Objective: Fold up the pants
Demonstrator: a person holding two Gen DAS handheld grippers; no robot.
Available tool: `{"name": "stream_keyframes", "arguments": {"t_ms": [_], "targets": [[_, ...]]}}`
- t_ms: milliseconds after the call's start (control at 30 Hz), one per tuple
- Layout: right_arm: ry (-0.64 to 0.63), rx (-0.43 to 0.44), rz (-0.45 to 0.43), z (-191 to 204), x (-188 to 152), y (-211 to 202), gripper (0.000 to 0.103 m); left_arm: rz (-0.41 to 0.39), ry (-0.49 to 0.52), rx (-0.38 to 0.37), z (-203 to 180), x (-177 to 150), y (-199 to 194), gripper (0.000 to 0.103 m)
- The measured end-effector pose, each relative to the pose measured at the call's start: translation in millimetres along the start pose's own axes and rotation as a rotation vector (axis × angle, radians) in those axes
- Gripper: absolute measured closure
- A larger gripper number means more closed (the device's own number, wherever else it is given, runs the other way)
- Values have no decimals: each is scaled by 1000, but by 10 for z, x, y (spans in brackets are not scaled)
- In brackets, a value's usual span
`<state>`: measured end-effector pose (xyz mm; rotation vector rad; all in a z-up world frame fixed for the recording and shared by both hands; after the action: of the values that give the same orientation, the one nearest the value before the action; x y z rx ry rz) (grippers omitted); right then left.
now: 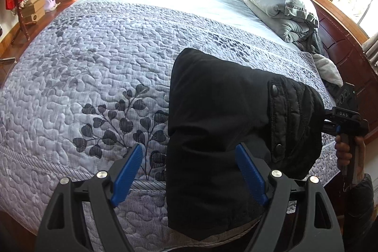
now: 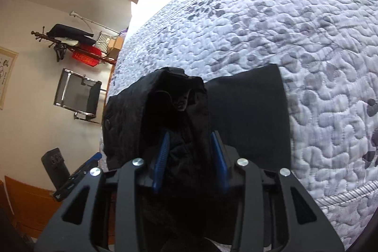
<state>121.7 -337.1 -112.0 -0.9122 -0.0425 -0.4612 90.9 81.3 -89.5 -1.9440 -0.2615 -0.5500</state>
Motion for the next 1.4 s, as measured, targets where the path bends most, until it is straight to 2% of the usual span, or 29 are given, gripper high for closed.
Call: {"name": "stream_keyframes", "arguments": {"t_ms": [133,233,333,433,533,633,733,867,1067,1100,1167,1200,1267,1400], "targets": [[5,9,-63,-94,-8,-277,54,1,5,16,17,1,2,22],[-74,-17,-90,92,18,-431,53,-4,26,27,-42,12,-3,22],[-136,-63,-77,287,88,-367,50,-17,58,53,-139,32,-27,21],[-147,-119,-93,369,144,-322,50,-32,85,89,-214,37,-82,16],[-136,-175,-179,387,144,-499,49,-56,115,130,-270,44,-167,13],[-123,-176,-237,366,124,-709,39,-72,128,144,-298,73,-219,13],[-152,-164,-216,463,128,-689,36,-86,137,156,-333,112,-238,12],[-191,-114,-164,654,161,-415,26,-103,150,175,-376,119,-265,11],[-160,-120,-46,557,129,161,26,-110,154,182,-374,119,-326,9],[-144,-116,-24,496,94,245,27,-114,151,178,-369,122,-338,8],[-116,-87,16,392,25,385,43,-119,152,177,-372,127,-351,7],[-101,-75,18,362,-7,410,45,-119,157,180,-382,127,-352,7],[-91,-37,29,341,-35,431,59,-122,165,184,-399,128,-357,7],[-116,-13,35,423,-42,390,78,-122,166,184,-408,128,-358,7]]}}
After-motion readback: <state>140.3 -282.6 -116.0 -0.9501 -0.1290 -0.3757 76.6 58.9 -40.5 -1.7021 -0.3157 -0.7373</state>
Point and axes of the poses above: each gripper's, at about its wrist camera, not at the fingertips, and y roughly the way its jaws point, z to its left, x to its top, the point moved 1 cm from there along y, roughly the way its jaws point, and after that the axes turned 3 degrees about -x, right-handed, at the moved point
